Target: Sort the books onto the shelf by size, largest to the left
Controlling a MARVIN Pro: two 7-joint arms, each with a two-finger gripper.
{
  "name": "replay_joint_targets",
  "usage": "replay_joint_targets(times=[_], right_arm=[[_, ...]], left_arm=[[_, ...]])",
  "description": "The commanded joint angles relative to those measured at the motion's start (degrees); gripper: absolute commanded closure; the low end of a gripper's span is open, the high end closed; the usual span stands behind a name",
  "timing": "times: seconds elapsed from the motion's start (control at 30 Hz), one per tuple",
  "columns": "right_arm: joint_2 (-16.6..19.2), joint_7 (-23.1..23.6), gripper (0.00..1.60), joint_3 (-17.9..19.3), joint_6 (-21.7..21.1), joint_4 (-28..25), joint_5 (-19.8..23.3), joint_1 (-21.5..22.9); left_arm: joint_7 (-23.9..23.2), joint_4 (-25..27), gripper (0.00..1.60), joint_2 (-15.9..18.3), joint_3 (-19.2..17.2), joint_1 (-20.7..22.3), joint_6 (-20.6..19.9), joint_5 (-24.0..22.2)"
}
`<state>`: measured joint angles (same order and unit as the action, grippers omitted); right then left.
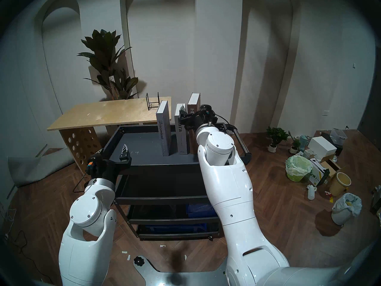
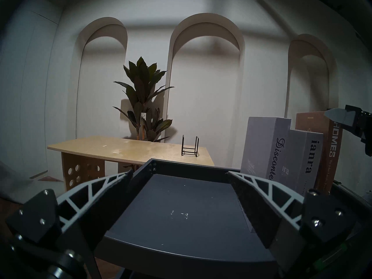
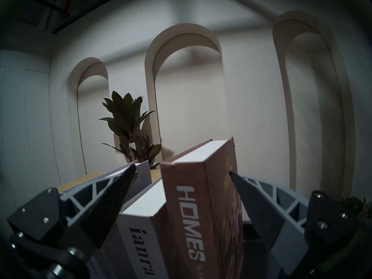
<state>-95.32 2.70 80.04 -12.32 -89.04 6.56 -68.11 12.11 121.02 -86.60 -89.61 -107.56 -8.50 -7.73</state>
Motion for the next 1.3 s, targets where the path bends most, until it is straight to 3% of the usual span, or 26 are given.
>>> replay_joint_targets(times=[0.0, 0.57, 1.27], right_arm=[[-1.65, -3.05, 0.00, -0.23, 1.99, -0.14, -1.59, 2.08], [-4.71, -11.25, 0.00, -1.31, 7.41, 8.23, -4.42, 4.80], [-4.89, -14.97, 0.00, -0.59, 10.43, 14.59, -4.99, 7.81]], left_arm=[[-0.36, 1.43, 0.00, -0.06, -0.14, -0.06, 0.87, -0.55], [-1.41, 1.36, 0.00, 0.84, -1.49, -0.41, 0.99, -1.94], [-2.57, -0.13, 0.00, 1.82, -2.29, 0.79, 0.57, -3.13]])
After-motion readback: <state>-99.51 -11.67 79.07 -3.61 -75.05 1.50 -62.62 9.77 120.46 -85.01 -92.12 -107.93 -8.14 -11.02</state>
